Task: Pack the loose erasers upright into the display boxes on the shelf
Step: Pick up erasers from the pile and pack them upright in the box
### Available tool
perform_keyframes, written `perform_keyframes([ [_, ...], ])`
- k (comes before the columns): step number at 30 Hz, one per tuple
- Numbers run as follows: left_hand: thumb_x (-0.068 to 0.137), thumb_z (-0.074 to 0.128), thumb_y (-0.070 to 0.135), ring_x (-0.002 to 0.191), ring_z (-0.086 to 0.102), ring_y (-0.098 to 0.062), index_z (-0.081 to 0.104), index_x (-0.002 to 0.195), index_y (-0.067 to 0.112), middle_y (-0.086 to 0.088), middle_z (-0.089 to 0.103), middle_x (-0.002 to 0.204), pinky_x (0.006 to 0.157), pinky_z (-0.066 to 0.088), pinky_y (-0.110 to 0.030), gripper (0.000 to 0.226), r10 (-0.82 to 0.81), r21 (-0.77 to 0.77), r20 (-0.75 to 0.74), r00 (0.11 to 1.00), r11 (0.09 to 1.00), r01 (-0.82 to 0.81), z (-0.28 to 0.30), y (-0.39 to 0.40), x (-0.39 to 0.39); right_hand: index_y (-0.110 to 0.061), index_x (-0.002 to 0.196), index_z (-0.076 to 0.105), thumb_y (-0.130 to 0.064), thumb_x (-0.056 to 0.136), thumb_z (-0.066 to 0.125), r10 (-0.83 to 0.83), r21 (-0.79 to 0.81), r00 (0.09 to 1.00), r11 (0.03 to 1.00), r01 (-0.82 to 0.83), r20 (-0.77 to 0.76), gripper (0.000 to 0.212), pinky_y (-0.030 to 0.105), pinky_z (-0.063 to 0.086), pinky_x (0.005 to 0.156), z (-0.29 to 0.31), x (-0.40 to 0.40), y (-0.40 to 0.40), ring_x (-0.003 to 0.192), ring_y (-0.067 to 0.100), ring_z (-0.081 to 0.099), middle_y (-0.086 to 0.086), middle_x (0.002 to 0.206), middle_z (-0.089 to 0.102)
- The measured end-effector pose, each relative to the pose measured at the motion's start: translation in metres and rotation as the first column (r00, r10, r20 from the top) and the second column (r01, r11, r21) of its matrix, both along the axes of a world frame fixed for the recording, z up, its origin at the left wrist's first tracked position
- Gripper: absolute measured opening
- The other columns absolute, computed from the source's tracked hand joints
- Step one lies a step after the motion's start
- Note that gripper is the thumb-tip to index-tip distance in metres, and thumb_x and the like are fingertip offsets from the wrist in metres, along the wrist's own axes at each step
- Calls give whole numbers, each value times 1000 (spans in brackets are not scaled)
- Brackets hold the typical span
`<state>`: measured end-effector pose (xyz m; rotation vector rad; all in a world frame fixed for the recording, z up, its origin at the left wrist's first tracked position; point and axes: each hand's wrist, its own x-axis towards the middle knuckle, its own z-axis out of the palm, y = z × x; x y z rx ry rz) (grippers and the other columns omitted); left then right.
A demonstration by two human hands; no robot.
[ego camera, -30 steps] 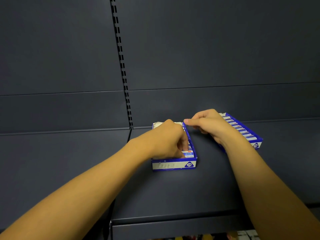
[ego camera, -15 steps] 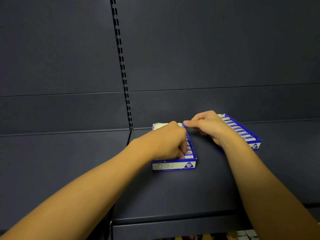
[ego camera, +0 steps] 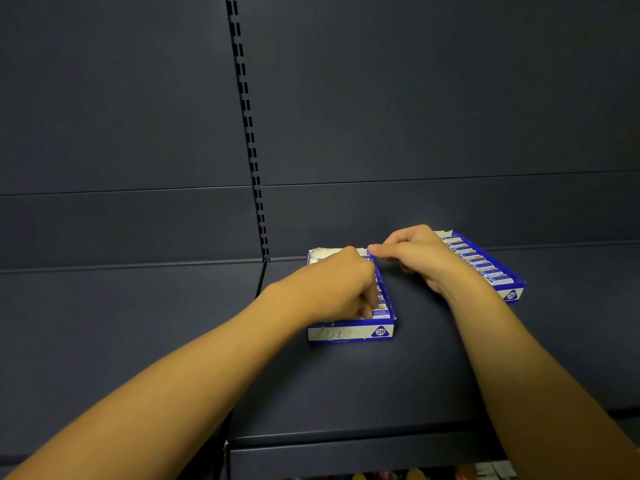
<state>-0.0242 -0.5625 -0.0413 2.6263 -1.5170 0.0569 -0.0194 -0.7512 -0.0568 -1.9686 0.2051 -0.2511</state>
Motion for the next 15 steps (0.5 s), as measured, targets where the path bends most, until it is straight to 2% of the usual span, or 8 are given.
perform_keyframes([
  [2, 89, 74, 21, 96, 60, -4, 78, 109, 21, 5, 76, 104, 91, 53, -30, 20, -12, -56, 6, 1000, 998, 12, 0, 1, -2, -7, 77, 72, -32, 79, 84, 1, -1, 1000, 1000, -1, 5, 27, 26, 40, 56, -1, 1, 0, 55, 10, 49, 0, 62, 61],
  [5, 86, 74, 13, 88, 63, -2, 81, 99, 18, 6, 77, 94, 89, 53, -30, 15, -18, -74, -10, 1000, 997, 17, -2, -1, -1, -6, 81, 73, -32, 79, 84, -9, -12, 1000, 1000, 9, 0, 28, 27, 43, 58, -2, 3, 0, 60, 11, 55, -1, 65, 64],
  [10, 86, 70, 4, 85, 69, -7, 80, 98, 12, 0, 77, 93, 85, 54, -23, 17, 9, -45, -67, 998, 999, -12, -3, -6, 1, -14, 74, 72, -33, 78, 84, -6, -52, 1000, 999, 7, 9, 23, 35, 55, 74, -7, 5, 1, 79, 19, 66, 2, 75, 71],
  [15, 86, 72, 4, 84, 66, -4, 80, 100, 15, 2, 77, 99, 83, 50, -19, 19, 28, -61, -112, 993, 998, -35, -4, -2, 0, -16, 77, 72, -39, 81, 81, -3, -116, 998, 993, 9, 57, 24, 30, 53, 70, -12, 2, 7, 80, 15, 68, 0, 78, 72],
])
